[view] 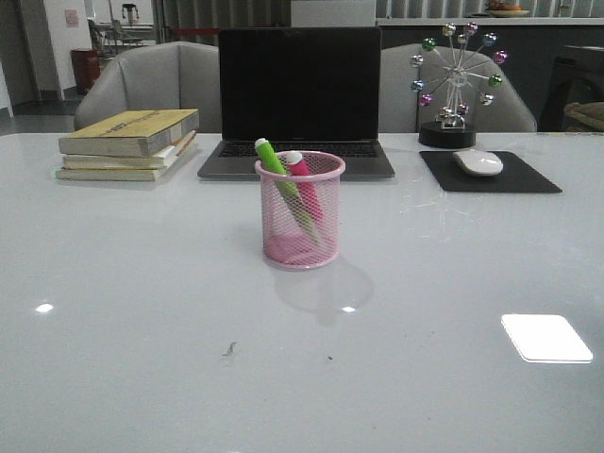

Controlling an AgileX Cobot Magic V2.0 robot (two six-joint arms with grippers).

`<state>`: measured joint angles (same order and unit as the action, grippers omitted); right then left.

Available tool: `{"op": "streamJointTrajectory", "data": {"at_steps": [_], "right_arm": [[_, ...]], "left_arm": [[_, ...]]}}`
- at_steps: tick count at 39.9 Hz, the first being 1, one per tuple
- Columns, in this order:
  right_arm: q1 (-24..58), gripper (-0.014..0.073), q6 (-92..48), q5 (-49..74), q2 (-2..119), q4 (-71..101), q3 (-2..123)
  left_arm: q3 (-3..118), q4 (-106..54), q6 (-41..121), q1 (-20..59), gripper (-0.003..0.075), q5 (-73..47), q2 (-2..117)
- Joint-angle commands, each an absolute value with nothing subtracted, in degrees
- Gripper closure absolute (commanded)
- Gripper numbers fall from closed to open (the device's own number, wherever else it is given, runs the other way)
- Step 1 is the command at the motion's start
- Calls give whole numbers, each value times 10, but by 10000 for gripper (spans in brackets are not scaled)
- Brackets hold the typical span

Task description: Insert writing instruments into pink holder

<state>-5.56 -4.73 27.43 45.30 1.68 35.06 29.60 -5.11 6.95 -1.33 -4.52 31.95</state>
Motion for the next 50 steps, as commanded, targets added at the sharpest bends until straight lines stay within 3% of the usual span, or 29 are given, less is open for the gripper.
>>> {"op": "streamJointTrajectory", "data": {"at_steps": [1, 16, 29, 38, 50], "right_arm": [[-60, 567, -47, 234, 449, 19, 367], [-58, 567, -46, 222, 415, 47, 354], [-25, 567, -46, 14, 193, 112, 128], [-25, 567, -46, 9, 44, 96, 19], [-25, 567, -46, 44, -15, 91, -18]], "left_arm": [[312, -57, 68, -14, 346, 6, 319], [312, -57, 68, -14, 346, 6, 319], [310, -57, 68, -14, 346, 6, 319], [309, -57, 68, -14, 346, 6, 319], [309, -57, 68, -14, 346, 6, 319]]}}
